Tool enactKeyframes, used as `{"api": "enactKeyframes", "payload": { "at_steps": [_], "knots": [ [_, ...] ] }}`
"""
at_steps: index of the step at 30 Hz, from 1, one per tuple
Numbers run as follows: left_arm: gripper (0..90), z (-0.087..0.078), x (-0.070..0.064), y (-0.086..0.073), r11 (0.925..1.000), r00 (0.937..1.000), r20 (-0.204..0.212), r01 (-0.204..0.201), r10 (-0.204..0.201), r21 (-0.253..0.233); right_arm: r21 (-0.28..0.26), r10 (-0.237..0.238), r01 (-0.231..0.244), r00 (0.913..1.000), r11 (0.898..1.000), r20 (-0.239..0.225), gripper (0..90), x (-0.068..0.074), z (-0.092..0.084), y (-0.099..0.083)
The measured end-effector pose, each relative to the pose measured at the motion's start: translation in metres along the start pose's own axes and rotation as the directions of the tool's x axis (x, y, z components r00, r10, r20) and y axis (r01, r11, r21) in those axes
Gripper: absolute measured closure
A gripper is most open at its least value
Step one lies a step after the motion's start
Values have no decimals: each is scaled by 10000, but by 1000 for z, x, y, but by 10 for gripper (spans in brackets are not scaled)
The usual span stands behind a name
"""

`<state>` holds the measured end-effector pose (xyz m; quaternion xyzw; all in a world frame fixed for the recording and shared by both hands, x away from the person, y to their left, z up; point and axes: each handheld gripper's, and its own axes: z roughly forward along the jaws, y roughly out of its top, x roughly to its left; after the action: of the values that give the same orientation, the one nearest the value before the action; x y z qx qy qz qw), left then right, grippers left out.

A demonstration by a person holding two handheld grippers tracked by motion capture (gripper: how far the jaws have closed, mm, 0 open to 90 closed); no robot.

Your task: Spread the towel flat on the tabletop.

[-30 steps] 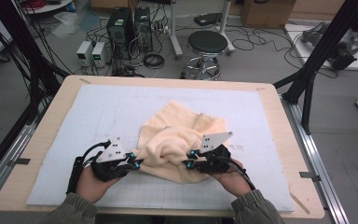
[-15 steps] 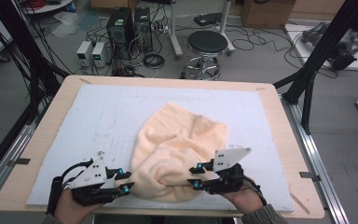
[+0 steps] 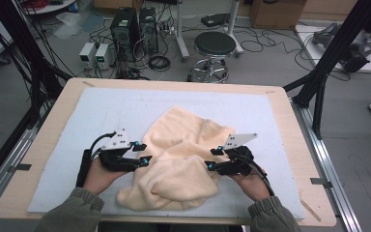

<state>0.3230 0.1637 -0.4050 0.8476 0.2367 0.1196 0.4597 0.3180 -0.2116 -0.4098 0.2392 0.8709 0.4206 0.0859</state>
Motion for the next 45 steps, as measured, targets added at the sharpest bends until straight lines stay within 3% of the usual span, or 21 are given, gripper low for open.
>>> {"api": "enactKeyframes", "payload": {
  "at_steps": [2, 7, 11, 16, 21, 25, 27, 30, 34, 38, 40, 41, 42, 43, 45],
  "knots": [
    [520, 13, 7, -5, 9985, 9998, -16, 188, -187, 515, 440, -34, 31, 10000, 9990, 67, 464, -5, 13, -9],
    [518, 33, 18, -14, 9853, 9989, 4, 456, -463, 1649, 589, -51, 54, 10000, 9983, -54, 489, -8, 22, -14],
    [579, 34, 17, -16, 9843, 9988, -200, 482, -454, 1700, 622, -121, 129, 9998, 9980, -136, 562, -10, 27, -14],
    [827, 31, 16, -15, 9824, 9992, -305, 294, -241, 1843, 461, -61, 93, 9976, 9989, -695, 723, -13, 31, -13],
    [863, 23, 14, -15, 9755, 9991, -387, 276, -196, 2184, 498, -262, 308, 9955, 9983, -912, 812, -12, 32, -8],
    [864, 6, 11, -26, 9748, 9989, -450, 206, -109, 2223, 363, -481, 526, 9919, 9980, -1173, 822, -7, 31, 0],
    [864, -6, 9, -34, 9769, 9983, -534, 350, -242, 2109, 333, -724, 776, 9881, 9964, -1358, 824, -1, 30, 5],
    [864, -24, 2, -43, 9806, 9981, -519, 418, -324, 1915, 290, -717, 769, 9859, 9966, -1514, 826, 3, 28, 7],
    [864, -44, -13, -48, 9832, 9992, -392, 182, -113, 1815, 226, -832, 890, 9786, 9958, -1882, 829, 14, 21, 9],
    [864, -63, -35, -51, 9873, 9999, -69, -67, 79, 1586, 188, -1124, 1207, 9628, 9925, -2456, 820, 34, 4, 9],
    [863, -70, -43, -53, 9884, 9998, 69, -202, 194, 1508, -111, -1312, 1328, 9580, 9911, -2549, 800, 39, -6, 8],
    [861, -72, -45, -53, 9893, 9997, 84, -235, 225, 1437, -155, -1321, 1325, 9585, 9911, -2528, 788, 39, -9, 8],
    [828, -73, -45, -52, 9918, 9996, 88, -290, 281, 1244, -376, -1204, 1151, 9709, 9926, -2072, 707, 35, -18, 9],
    [828, -72, -45, -51, 9934, 9995, 44, -310, 307, 1101, -376, -1204, 1151, 9709, 9926, -2072, 707, 35, -18, 9],
    [740, -68, -40, -47, 9953, 9997, -32, -254, 258, 933, -550, -958, 879, 9817, 9946, -1645, 637, 26, -22, 7]
  ]
}}
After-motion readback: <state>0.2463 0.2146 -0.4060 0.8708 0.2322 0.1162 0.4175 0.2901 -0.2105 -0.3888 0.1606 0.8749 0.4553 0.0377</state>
